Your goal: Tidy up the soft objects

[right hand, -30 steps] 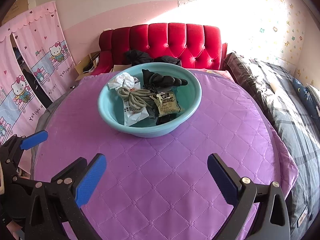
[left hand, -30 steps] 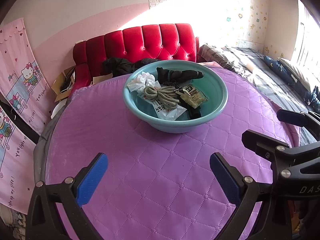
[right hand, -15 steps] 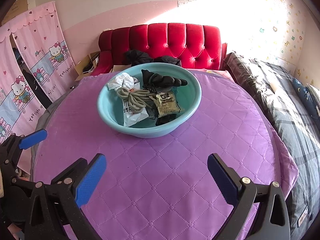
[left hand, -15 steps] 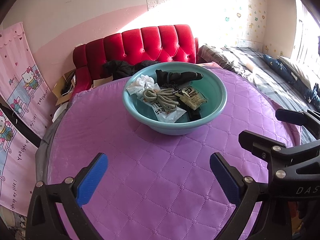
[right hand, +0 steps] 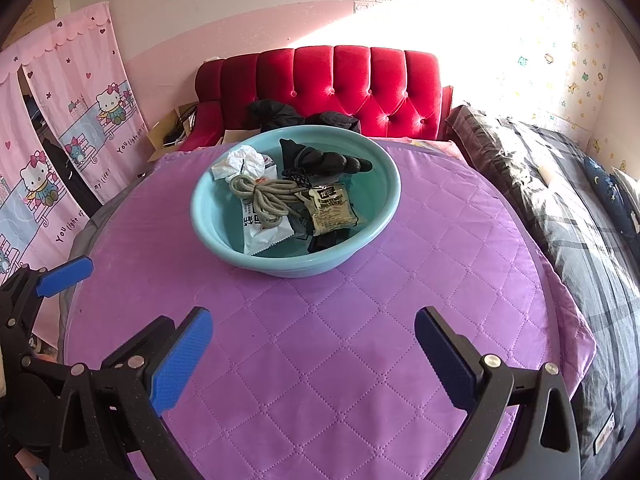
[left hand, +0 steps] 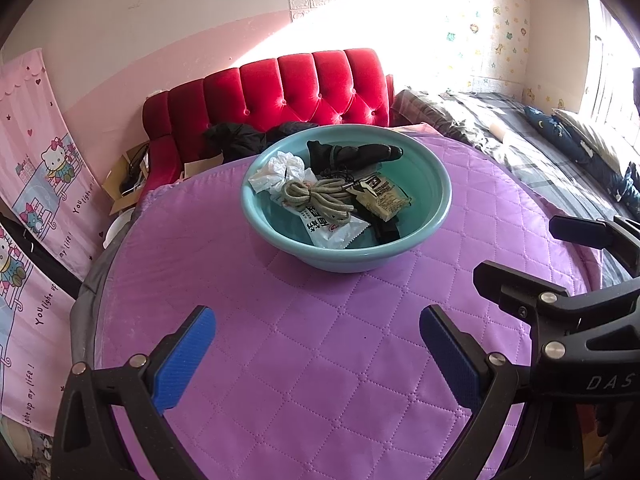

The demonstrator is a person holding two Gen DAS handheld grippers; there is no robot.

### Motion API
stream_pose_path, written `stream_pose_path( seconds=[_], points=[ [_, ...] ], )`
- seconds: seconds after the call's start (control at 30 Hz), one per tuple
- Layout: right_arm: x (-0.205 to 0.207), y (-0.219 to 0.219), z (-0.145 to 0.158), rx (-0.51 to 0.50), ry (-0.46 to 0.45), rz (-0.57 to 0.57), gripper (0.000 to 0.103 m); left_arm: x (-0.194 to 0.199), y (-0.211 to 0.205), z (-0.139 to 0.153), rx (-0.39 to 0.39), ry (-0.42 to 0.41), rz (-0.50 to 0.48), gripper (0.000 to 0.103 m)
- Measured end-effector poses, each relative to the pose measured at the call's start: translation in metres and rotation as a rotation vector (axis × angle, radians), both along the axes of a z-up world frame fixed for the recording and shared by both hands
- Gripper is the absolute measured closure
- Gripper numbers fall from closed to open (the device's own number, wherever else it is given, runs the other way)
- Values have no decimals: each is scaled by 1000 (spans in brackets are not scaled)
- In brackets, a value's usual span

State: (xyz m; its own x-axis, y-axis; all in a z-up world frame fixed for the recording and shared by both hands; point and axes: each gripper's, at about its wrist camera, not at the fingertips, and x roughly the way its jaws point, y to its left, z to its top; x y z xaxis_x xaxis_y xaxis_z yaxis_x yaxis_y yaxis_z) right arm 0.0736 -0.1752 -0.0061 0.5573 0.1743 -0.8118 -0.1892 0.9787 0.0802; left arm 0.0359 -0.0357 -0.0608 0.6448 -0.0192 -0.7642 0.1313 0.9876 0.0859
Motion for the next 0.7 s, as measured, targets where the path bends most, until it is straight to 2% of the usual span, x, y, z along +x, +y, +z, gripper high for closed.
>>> stream_pose_path(
  seconds=[0.7],
  points=[
    [6,2,-1,-19,-9,2,0,6,1,-4,-5,14,6,0]
  ],
)
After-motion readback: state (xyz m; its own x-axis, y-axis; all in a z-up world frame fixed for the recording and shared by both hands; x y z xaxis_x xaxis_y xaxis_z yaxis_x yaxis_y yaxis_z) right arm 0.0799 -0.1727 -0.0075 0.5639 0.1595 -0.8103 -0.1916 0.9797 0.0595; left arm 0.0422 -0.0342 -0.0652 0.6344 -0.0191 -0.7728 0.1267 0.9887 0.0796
